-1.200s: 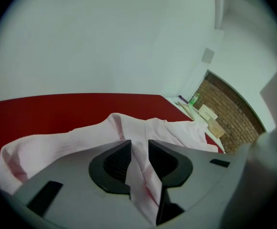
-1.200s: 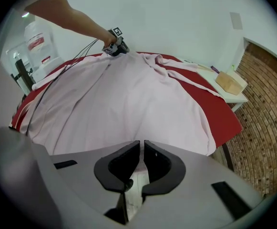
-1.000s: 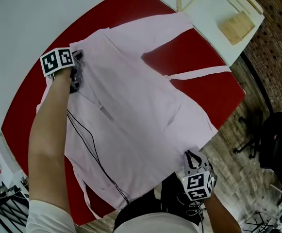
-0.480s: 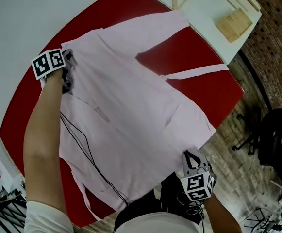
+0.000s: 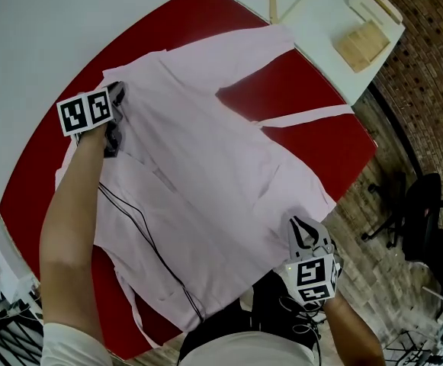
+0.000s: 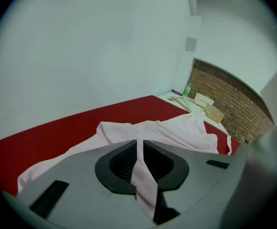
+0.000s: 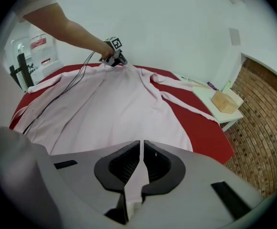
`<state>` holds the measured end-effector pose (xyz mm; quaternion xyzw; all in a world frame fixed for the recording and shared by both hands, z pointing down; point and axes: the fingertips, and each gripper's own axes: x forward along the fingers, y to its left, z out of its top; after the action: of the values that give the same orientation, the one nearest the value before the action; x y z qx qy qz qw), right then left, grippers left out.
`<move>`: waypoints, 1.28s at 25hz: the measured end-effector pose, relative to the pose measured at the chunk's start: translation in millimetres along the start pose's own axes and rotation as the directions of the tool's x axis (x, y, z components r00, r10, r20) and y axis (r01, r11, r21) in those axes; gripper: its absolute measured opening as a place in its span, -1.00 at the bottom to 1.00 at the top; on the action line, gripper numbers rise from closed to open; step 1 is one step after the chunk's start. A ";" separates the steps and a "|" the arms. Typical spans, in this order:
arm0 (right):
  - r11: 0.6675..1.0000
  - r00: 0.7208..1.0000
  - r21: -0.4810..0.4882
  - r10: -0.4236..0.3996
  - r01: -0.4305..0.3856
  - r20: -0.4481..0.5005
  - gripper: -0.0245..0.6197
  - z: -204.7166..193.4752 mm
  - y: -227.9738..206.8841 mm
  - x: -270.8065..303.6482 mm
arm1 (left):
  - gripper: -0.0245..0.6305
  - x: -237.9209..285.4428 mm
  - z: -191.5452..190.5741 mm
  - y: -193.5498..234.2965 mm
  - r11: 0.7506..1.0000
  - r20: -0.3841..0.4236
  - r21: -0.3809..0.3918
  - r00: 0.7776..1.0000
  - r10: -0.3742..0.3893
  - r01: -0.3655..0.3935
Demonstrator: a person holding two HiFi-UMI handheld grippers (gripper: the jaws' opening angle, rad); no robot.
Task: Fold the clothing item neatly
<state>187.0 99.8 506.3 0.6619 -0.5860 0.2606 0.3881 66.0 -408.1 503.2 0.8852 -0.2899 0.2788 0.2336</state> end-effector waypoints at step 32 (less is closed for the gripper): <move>0.796 0.904 -0.543 0.401 -0.267 0.145 -0.82 308.0 12.2 188.8 | -0.85 -230.0 -171.1 100.9 0.893 -0.122 -0.167 0.907 0.402 -0.418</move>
<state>174.7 -261.0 486.5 0.4478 -0.7865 0.0742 0.4188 -215.8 -294.5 509.7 0.7653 -0.4852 0.3300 0.2645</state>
